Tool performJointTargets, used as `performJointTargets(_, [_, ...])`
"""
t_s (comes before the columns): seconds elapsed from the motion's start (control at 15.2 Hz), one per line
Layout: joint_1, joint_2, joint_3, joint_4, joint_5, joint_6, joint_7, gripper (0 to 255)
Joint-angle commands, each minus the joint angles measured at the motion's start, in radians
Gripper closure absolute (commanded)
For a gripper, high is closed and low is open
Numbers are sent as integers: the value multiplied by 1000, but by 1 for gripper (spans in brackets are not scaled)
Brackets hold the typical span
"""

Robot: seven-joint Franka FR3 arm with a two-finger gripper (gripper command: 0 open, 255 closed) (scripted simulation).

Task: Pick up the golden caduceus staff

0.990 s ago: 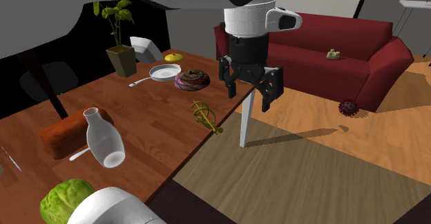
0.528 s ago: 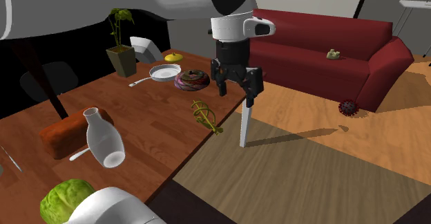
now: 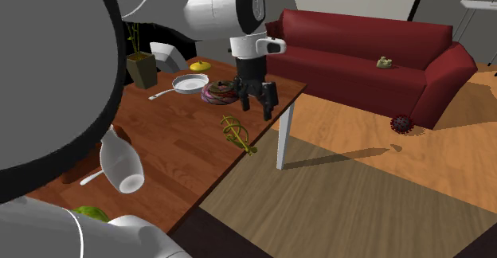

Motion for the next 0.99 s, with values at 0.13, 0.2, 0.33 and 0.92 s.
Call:
performJointTargets(0.13, [0,174,68,102,-44,14,148,0])
performJointTargets(0.2, [2,219,81,130,-59,15,184,0])
performJointTargets(0.33, [10,312,103,192,-93,12,256,0])
performJointTargets(0.92, [117,749,111,553,-244,-71,521,0])
